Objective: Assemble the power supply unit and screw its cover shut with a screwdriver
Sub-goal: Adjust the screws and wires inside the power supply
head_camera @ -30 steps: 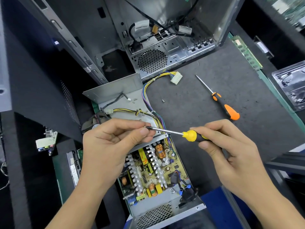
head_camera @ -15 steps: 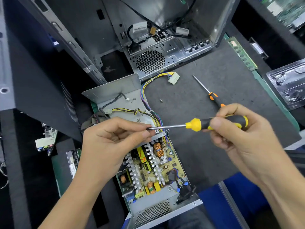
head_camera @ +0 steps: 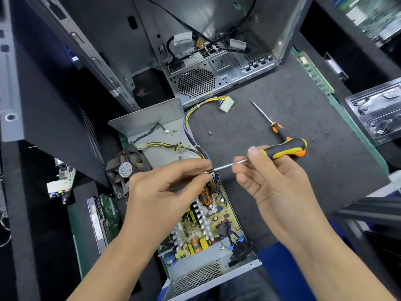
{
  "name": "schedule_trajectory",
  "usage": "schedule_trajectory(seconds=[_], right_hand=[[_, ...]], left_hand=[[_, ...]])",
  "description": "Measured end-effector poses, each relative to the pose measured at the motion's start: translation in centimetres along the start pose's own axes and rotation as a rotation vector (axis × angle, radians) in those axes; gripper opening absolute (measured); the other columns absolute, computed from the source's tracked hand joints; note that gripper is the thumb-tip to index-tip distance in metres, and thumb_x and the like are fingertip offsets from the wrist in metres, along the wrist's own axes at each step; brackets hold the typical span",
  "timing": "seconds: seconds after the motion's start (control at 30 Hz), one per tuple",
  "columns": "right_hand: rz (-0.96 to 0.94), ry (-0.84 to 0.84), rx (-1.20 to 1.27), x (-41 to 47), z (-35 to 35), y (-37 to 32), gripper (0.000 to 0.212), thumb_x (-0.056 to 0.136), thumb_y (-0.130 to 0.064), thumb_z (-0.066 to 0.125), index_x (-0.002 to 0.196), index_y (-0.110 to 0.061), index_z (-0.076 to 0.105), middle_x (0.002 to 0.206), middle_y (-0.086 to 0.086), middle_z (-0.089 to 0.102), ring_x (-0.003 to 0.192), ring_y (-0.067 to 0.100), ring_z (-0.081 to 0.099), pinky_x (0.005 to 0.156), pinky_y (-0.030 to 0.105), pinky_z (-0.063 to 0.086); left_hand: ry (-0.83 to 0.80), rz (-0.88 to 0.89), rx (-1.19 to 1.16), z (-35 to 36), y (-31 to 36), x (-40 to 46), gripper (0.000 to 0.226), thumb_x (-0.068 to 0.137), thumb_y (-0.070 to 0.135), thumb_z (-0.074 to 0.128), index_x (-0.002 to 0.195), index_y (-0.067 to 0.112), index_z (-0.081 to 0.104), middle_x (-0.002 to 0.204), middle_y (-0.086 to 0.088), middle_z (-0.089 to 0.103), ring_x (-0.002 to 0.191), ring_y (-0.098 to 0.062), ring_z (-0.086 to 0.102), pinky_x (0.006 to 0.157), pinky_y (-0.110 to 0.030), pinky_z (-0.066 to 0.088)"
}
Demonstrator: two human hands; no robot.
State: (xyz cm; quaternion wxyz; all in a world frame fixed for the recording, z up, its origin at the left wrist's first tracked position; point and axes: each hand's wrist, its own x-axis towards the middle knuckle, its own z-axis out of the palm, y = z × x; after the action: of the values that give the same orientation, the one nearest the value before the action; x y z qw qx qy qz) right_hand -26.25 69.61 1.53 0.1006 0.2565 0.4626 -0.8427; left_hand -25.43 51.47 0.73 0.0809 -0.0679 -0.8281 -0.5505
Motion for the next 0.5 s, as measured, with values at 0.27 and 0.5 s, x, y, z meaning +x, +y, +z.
schedule_trajectory(seconds=[0.27, 0.5], right_hand=[[-0.048, 0.029, -0.023, -0.2, -0.2, 0.1, 0.027, 0.079, -0.024, 0.069, 0.097, -0.006, 0.060, 0.082, 0.013, 0.074, 0.068, 0.017, 0.071, 0.062, 0.021, 0.056], [-0.345, 0.154, -0.190, 0.0, -1.8, -0.1, 0.008, 0.095, -0.007, 0.063, 0.096, -0.009, 0.055, 0.076, 0.013, 0.071, 0.062, 0.021, 0.069, 0.060, 0.024, 0.055]], left_hand=[[-0.061, 0.052, 0.058, 0.1, -0.4, 0.0, 0.027, 0.080, 0.019, 0.081, 0.106, 0.019, 0.074, 0.098, 0.008, 0.076, 0.089, -0.006, 0.074, 0.083, -0.026, 0.059], [-0.151, 0.122, 0.255, -1.0, -0.7, 0.3, 0.046, 0.079, 0.039, 0.079, 0.121, 0.023, 0.067, 0.111, 0.010, 0.072, 0.105, -0.003, 0.066, 0.094, -0.019, 0.049]])
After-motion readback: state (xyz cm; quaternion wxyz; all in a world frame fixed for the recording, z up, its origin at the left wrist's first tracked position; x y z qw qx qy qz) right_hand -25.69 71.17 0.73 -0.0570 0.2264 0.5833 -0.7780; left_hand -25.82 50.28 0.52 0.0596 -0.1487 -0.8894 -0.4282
